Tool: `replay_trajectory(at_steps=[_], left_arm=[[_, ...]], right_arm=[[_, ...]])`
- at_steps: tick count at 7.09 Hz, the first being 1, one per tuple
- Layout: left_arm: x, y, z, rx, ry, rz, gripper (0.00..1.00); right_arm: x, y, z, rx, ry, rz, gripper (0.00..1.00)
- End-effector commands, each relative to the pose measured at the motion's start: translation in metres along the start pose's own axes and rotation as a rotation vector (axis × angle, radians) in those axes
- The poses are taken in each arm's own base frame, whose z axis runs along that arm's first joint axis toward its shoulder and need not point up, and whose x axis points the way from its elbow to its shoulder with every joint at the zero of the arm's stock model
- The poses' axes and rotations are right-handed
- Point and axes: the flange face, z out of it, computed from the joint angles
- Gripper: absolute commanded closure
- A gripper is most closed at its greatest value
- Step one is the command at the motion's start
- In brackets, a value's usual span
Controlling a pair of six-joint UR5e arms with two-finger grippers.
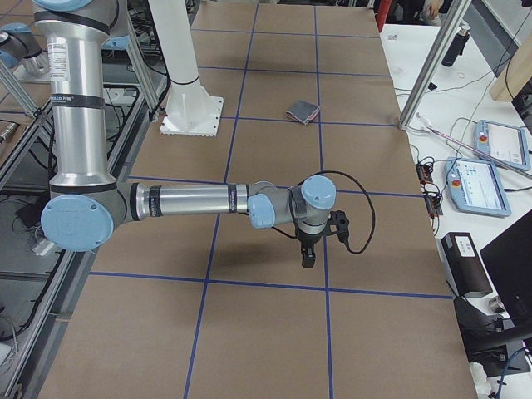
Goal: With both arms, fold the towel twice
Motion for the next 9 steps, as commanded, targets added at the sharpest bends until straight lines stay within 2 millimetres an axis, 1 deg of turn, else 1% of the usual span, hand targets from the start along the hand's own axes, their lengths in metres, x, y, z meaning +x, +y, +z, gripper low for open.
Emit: replay_trajectory(at_steps=[1, 2, 3, 4, 5, 7, 8, 9], left_arm=[[0.001, -0.006, -0.001, 0.006, 0.001, -0.01, 0.0], [0.002, -0.006, -0.001, 0.012, 0.008, -0.005, 0.0], [-0.002, -0.004, 0.003, 0.003, 0.01, -0.008, 0.0], [-0.001, -0.008, 0.002, 0.005, 0.01, -0.015, 0.0], [-0.002, -0.012, 0.003, -0.002, 0.01, -0.023, 0.0], [0.007, -0.018, -0.008, 0.022, 0.024, -0.007, 0.0], [0.013, -0.023, -0.011, 0.027, 0.047, 0.001, 0.0], [0.013, -0.022, -0.007, 0.02, 0.088, -0.004, 0.0]], right_arm=[[0.003, -0.012, -0.055, -0.039, 0.031, -0.058, 0.0], [0.007, -0.007, -0.054, -0.045, 0.04, -0.064, 0.0], [0.016, -0.005, -0.048, -0.055, 0.076, -0.059, 0.0], [0.022, 0.002, -0.042, -0.066, 0.083, -0.044, 0.0], [0.023, 0.005, -0.041, -0.067, 0.086, -0.053, 0.0], [0.027, 0.012, -0.035, -0.08, 0.072, -0.038, 0.0], [0.026, 0.012, -0.033, -0.083, 0.043, -0.022, 0.0], [0.02, 0.012, -0.033, -0.081, -0.018, -0.014, 0.0]])
